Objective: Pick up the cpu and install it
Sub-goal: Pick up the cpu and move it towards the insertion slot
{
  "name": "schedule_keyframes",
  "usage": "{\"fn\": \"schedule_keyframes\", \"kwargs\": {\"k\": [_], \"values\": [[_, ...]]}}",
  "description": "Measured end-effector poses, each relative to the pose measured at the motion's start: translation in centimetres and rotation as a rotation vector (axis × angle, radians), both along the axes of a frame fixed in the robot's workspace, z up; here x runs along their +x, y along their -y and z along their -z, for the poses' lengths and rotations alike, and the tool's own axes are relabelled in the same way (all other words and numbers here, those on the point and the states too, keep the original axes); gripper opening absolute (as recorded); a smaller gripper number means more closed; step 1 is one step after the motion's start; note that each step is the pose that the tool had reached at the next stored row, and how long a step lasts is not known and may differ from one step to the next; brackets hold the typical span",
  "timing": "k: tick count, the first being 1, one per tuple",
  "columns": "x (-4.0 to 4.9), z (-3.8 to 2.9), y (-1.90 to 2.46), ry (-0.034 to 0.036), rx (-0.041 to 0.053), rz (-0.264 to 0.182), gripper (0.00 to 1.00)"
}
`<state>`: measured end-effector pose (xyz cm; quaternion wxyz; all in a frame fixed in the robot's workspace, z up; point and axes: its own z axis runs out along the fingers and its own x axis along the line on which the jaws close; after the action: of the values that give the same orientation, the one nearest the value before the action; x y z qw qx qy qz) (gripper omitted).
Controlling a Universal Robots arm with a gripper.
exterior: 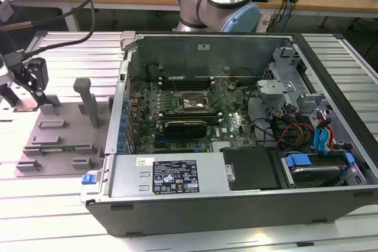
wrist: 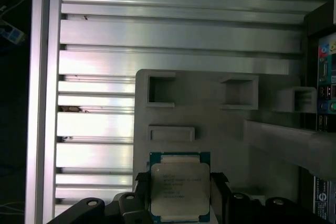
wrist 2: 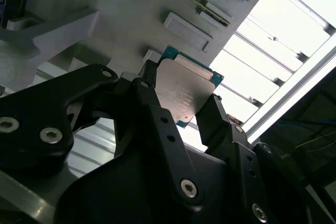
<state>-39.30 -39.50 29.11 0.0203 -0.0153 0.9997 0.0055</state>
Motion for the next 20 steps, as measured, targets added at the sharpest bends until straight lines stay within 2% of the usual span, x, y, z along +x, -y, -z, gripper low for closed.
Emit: {"fn": "schedule_keyframes", "kwargs": {"k": [20], "values": [[0.0, -1.46, 0.0, 0.0022, 0.0001, -0.001, 0.55]]}}
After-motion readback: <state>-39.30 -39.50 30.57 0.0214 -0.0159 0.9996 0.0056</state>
